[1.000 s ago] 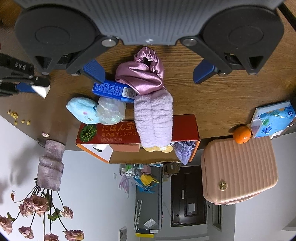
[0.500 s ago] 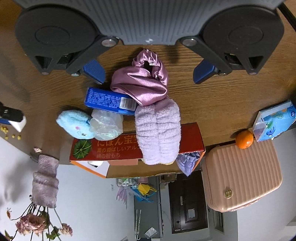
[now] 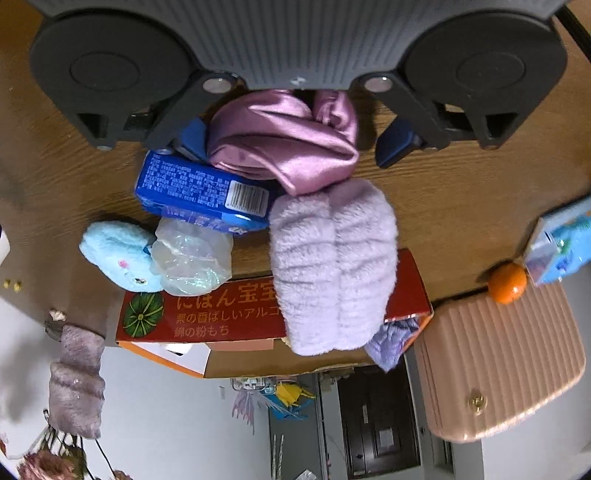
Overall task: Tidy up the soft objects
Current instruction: 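Grasp the pink satin scrunchie with the left gripper while the right holds the wedge, then lift and carry the scrunchie and foam wedge over the cardboard box with both grippers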
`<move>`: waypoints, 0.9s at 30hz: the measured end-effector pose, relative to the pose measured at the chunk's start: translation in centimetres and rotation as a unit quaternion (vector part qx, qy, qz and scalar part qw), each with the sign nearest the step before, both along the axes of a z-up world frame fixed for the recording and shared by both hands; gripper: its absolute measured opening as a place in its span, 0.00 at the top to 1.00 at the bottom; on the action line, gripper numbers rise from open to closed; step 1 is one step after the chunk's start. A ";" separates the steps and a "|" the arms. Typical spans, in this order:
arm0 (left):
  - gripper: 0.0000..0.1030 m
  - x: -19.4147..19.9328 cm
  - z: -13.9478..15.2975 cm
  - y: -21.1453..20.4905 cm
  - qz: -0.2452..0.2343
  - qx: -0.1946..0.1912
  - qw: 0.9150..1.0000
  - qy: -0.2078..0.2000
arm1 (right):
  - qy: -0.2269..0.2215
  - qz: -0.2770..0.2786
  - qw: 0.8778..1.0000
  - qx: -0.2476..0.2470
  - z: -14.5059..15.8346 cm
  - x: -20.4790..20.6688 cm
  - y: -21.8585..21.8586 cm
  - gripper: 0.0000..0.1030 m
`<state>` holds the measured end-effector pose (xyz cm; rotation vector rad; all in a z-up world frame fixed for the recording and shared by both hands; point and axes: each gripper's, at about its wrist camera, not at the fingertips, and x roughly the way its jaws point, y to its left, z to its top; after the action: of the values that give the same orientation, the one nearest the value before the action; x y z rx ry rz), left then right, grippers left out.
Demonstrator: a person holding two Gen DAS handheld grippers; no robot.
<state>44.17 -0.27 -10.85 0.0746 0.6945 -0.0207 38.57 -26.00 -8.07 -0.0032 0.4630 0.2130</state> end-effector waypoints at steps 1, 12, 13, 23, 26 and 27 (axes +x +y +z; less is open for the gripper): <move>0.22 0.0 0.0 0.1 -0.003 -0.005 1.000 0.000 | 0.000 -0.001 1.000 0.000 0.0 0.0 0.0 0.72; 0.61 -0.5 0.3 -0.1 -0.017 -0.013 1.000 -0.009 | -0.003 -0.005 1.000 -0.003 -0.1 -0.1 0.0 0.71; 0.62 -0.5 0.4 -0.1 -0.016 -0.013 1.000 -0.009 | -0.003 -0.006 1.000 -0.003 -0.1 -0.1 0.0 0.71; 0.64 -3.3 1.9 0.8 -0.014 -0.039 0.999 -0.031 | -0.008 -0.009 1.000 -0.003 -0.1 -0.2 -0.1 0.71; 0.64 -4.6 2.6 1.0 -0.019 -0.052 0.998 -0.043 | -0.009 -0.011 1.000 -0.004 -0.1 -0.3 0.0 0.71; 0.64 -4.9 2.9 1.1 -0.020 -0.059 0.997 -0.045 | -0.009 -0.011 1.000 -0.005 -0.1 -0.3 -0.1 0.71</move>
<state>39.26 0.81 -7.98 -0.0238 0.6006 -0.0966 38.25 -26.06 -8.13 -0.0091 0.4458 0.1885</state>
